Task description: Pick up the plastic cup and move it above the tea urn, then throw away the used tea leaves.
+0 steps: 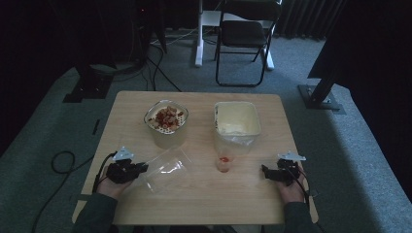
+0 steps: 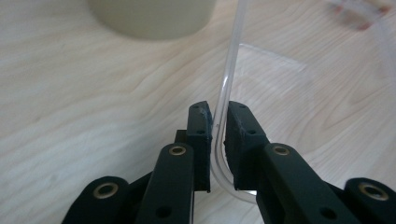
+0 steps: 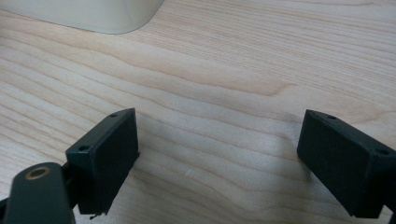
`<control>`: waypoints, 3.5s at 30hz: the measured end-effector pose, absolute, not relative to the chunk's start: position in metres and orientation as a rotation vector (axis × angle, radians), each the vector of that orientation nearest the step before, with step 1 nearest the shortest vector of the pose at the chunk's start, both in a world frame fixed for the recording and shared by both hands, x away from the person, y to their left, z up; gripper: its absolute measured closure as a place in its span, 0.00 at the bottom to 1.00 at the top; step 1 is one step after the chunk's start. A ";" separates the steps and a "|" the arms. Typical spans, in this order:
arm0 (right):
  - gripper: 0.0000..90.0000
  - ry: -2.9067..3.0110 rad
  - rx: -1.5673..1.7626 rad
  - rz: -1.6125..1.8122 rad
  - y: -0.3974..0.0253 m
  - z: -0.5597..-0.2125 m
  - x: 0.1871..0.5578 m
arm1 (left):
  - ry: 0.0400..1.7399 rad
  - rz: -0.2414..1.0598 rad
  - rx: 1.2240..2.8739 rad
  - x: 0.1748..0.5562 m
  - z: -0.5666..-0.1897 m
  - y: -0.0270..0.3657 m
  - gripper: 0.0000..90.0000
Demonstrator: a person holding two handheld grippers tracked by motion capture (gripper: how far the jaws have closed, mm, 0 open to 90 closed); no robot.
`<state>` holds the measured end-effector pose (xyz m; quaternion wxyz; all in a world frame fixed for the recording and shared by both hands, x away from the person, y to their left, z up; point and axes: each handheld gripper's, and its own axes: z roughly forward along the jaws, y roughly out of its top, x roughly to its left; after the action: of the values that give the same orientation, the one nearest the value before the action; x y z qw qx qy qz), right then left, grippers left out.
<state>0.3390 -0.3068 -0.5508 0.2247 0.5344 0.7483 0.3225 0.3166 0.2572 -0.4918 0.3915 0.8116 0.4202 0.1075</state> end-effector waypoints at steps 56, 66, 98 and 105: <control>0.13 2.064 1.474 0.890 -0.307 -0.551 0.339 | 0.777 0.268 2.016 0.472 -0.318 0.105 0.89; 0.13 2.066 1.472 0.891 -0.307 -0.551 0.339 | 0.804 0.249 1.909 0.475 -0.317 0.104 0.58; 0.26 2.045 1.479 0.896 -0.299 -0.549 0.336 | 0.836 0.399 1.922 0.435 -0.366 0.137 0.49; 0.29 2.077 1.493 0.859 -0.282 -0.545 0.337 | 0.795 0.429 1.936 0.406 -0.390 0.129 0.43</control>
<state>0.3375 -0.2819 -0.5447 0.2199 0.5397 0.7509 0.3107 0.4058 0.1285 -0.3903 0.4818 0.7940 0.3263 0.1761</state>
